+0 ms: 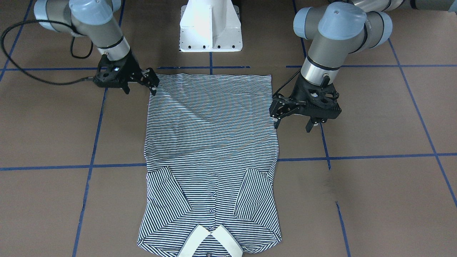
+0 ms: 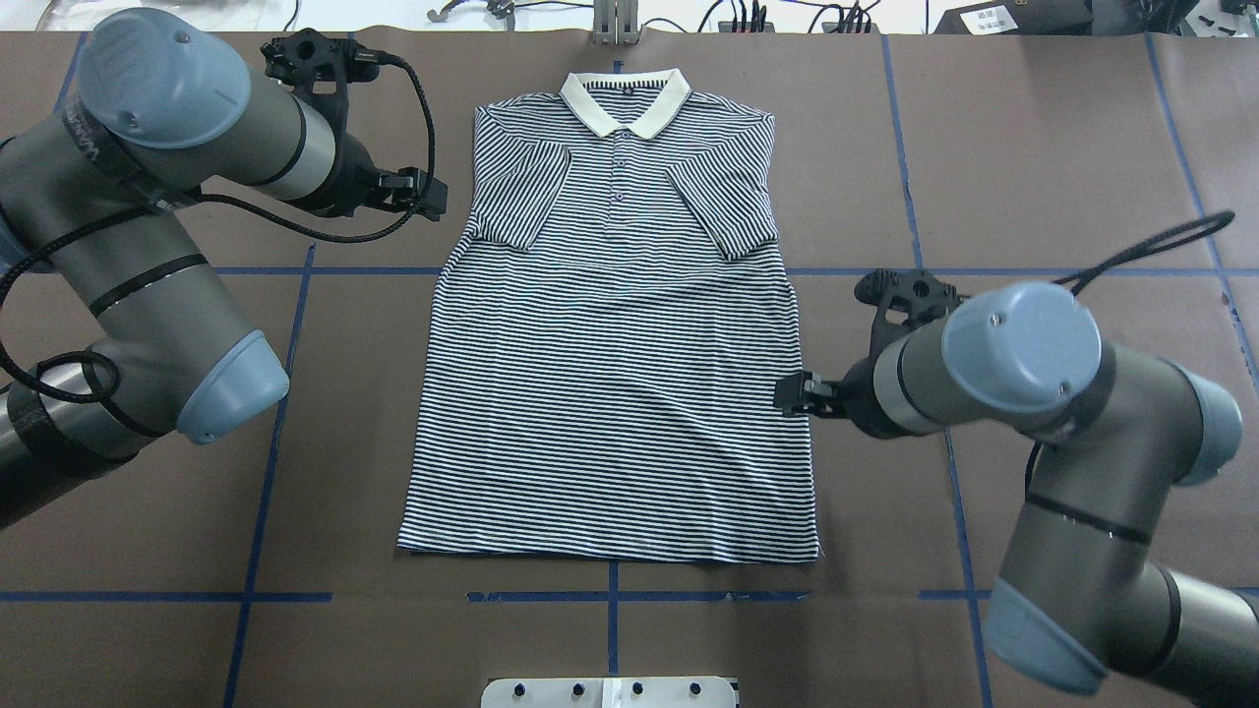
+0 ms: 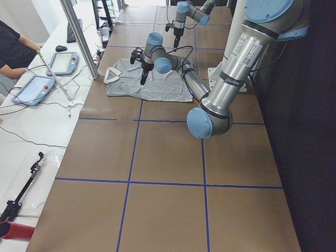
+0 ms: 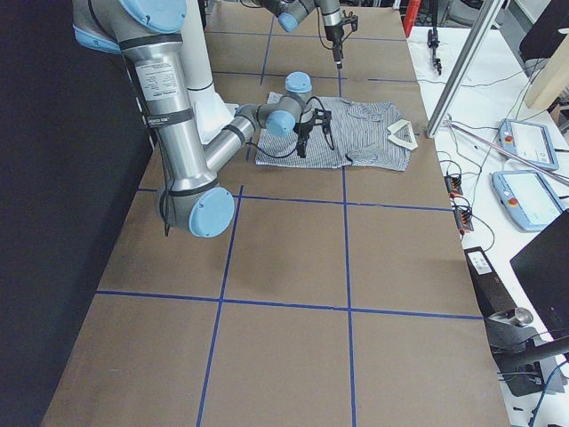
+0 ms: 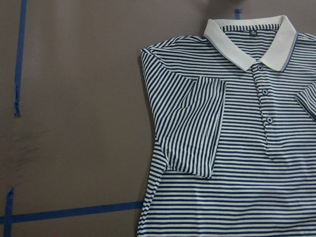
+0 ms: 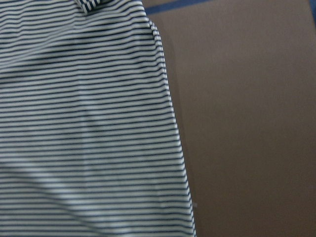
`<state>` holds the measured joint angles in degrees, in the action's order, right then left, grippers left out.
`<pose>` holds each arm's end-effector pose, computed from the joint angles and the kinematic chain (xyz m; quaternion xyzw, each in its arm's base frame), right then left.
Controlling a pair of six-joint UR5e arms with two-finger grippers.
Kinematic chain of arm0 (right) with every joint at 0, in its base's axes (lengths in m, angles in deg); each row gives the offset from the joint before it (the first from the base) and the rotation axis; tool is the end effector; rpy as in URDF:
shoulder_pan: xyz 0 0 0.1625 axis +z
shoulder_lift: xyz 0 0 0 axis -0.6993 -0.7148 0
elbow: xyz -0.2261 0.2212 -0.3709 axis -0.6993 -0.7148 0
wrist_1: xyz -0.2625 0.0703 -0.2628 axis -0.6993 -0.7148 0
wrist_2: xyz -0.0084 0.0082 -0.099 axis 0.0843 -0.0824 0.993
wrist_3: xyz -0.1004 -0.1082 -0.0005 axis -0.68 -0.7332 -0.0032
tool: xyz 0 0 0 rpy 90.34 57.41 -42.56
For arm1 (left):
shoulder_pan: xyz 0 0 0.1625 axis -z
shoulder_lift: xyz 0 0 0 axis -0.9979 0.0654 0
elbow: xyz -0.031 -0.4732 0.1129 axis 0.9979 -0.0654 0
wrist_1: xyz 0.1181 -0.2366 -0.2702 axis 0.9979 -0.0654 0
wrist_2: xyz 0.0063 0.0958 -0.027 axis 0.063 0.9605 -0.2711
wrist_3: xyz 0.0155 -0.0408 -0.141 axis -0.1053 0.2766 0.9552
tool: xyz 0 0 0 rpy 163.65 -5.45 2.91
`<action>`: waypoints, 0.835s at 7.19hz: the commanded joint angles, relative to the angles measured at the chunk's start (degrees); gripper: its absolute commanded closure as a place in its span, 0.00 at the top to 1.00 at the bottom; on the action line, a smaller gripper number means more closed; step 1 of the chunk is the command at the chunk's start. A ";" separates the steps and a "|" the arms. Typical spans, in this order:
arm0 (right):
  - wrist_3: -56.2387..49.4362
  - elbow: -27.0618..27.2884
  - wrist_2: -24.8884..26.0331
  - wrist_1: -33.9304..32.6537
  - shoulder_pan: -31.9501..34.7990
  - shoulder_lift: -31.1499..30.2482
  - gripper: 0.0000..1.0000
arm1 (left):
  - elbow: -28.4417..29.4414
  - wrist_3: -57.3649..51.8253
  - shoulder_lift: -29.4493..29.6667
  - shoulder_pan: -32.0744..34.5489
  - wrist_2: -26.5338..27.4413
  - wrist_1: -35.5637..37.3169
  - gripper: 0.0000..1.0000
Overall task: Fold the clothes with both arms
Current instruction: 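Move the left gripper to its hem corner while the right gripper lowers to its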
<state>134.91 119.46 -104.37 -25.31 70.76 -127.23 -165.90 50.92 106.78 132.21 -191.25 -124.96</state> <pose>-0.4467 -0.3338 0.4260 0.0193 -0.4328 0.1148 0.8940 0.4076 -0.5466 0.3468 0.1765 0.4308 -0.0194 0.8848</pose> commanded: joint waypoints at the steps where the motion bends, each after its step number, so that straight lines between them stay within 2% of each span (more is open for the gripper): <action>1: 7.23 2.87 7.44 -0.53 -9.74 -2.80 1.00 | -0.47 0.08 -0.02 0.01 0.22 -0.07 1.00; 4: 7.24 -1.96 8.17 -0.70 -12.32 -2.11 0.98 | -2.49 0.96 0.33 -0.08 0.23 0.02 1.00; 6: 6.71 -3.72 8.96 -0.71 -12.41 -1.94 0.92 | -3.71 1.05 0.24 0.00 0.23 0.28 1.00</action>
<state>141.94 117.13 -95.99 -26.00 58.52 -129.38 -168.85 51.85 107.05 132.15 -191.02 -124.87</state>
